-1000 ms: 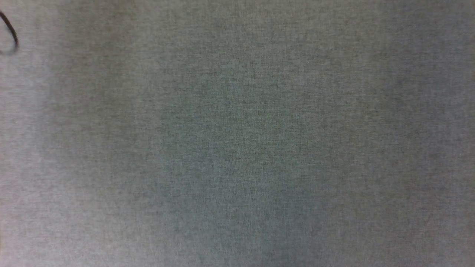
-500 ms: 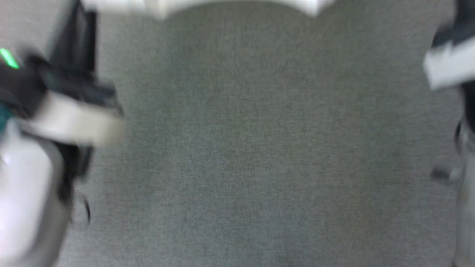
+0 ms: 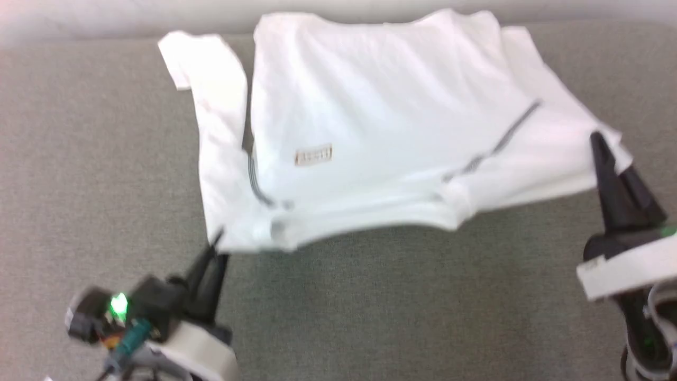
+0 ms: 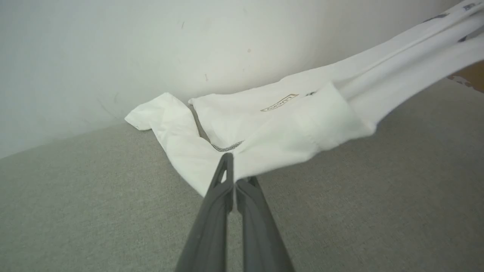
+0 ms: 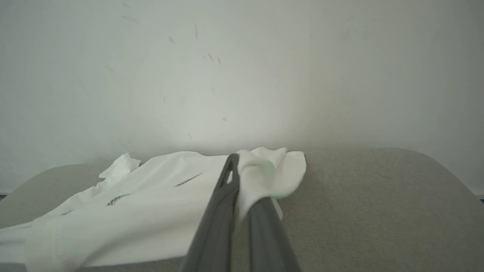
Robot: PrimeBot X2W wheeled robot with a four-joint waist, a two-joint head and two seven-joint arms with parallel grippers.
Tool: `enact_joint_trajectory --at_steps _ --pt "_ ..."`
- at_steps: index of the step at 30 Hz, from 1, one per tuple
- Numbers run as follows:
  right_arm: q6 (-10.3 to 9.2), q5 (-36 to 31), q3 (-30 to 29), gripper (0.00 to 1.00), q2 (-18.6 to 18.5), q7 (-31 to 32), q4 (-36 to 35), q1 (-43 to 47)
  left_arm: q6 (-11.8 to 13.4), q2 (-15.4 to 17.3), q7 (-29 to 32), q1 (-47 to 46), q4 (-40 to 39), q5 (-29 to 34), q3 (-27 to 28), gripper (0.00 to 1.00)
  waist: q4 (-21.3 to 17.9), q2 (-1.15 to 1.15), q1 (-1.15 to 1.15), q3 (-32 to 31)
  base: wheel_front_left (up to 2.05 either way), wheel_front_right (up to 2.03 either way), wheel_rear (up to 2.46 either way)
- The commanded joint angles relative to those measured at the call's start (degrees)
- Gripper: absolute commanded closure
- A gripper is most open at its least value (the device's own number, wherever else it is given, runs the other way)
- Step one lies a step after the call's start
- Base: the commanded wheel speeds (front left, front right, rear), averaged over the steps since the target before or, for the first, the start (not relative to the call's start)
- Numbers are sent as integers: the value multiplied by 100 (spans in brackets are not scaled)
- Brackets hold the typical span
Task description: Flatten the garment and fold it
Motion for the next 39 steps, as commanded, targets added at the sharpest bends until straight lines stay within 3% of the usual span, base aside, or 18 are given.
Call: enact_joint_trajectory --at_steps 1,14,22,32,39 --pt "-12 25 -53 100 4 9 -63 140 72 13 48 168 48 -54 -11 100 -58 0 2 -425 0 0 0" --pt "-12 10 -173 100 32 979 91 1993 -148 260 1249 1403 100 -705 -680 100 -64 0 2 -1152 0 0 0" --pt "-12 103 -231 100 11 1839 87 2675 -103 337 1933 1828 -66 -1096 -896 100 -103 0 2 -1472 0 0 0" --pt "-12 113 -322 100 57 2056 79 2940 -43 225 1879 1935 -19 -1210 -927 100 -53 0 2 -1573 0 0 0" --pt "-12 -6 -122 100 31 1828 555 2937 -339 -25 1640 1674 672 -1245 -1097 100 39 0 2 -1531 0 0 0"
